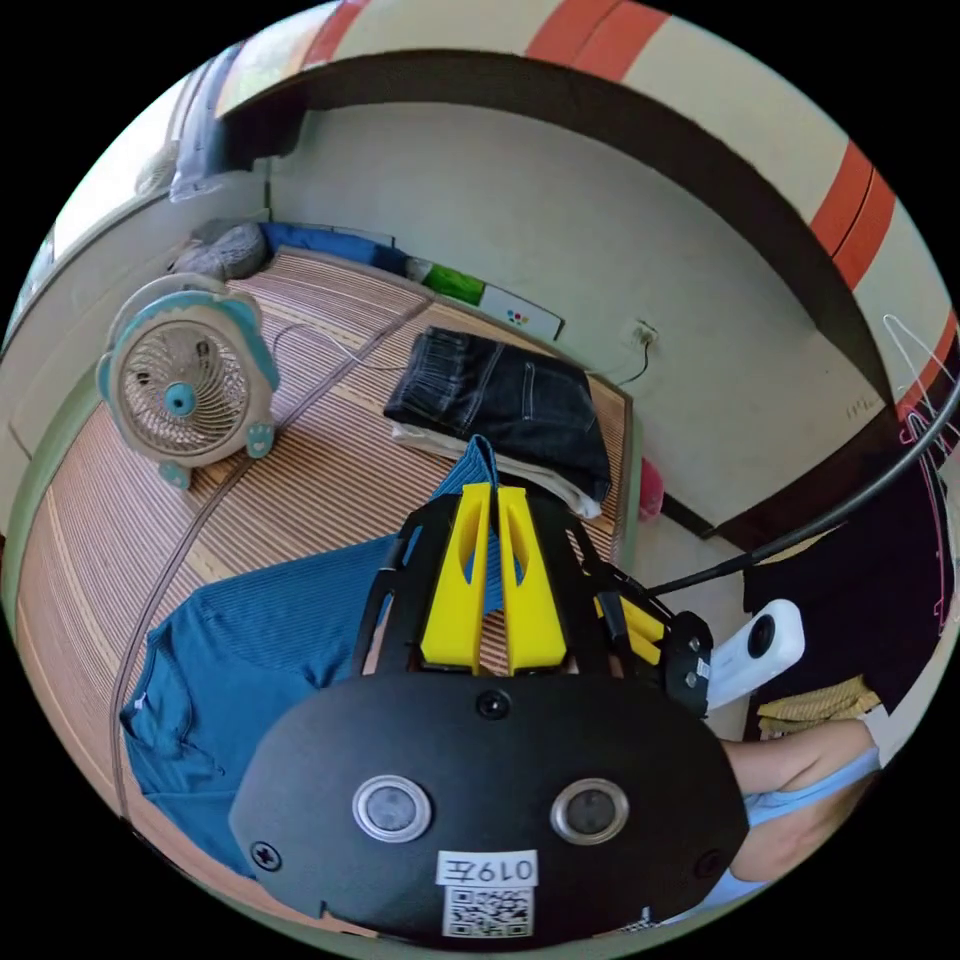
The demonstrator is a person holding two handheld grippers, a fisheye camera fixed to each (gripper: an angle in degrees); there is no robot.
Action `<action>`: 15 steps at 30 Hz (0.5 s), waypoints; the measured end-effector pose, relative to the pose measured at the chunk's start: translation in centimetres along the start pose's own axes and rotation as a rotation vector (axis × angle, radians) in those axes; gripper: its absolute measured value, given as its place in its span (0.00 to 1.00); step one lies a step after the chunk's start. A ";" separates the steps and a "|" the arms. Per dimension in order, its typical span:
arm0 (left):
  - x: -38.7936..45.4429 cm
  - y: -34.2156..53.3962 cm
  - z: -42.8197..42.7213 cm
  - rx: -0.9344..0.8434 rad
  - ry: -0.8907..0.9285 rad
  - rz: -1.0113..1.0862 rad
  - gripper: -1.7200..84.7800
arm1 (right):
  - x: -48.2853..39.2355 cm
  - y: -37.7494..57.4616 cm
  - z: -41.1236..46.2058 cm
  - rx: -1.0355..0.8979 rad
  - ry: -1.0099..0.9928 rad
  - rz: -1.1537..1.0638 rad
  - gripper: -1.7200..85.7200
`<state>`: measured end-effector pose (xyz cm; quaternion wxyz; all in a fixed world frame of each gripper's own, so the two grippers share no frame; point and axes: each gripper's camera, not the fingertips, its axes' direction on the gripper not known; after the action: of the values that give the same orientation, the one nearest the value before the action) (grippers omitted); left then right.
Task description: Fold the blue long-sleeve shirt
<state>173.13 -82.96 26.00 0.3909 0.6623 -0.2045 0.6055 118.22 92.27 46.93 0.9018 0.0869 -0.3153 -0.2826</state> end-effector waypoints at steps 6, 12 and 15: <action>-7.4 8.0 -13.9 0.171 0.013 -0.107 0.03 | -10.5 -4.6 -1.4 0.043 -0.139 -0.194 0.01; -12.9 19.7 -26.9 0.362 -0.091 -0.197 0.03 | -22.9 -7.4 -2.8 0.067 -0.284 -0.393 0.01; -15.4 27.1 -32.3 0.472 -0.148 -0.278 0.03 | -29.2 -8.0 -3.5 0.072 -0.366 -0.503 0.01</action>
<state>129.35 -77.89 17.26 0.2892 0.7990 0.0069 0.5272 98.03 102.09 26.40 0.7283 0.1416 -0.4507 -0.4964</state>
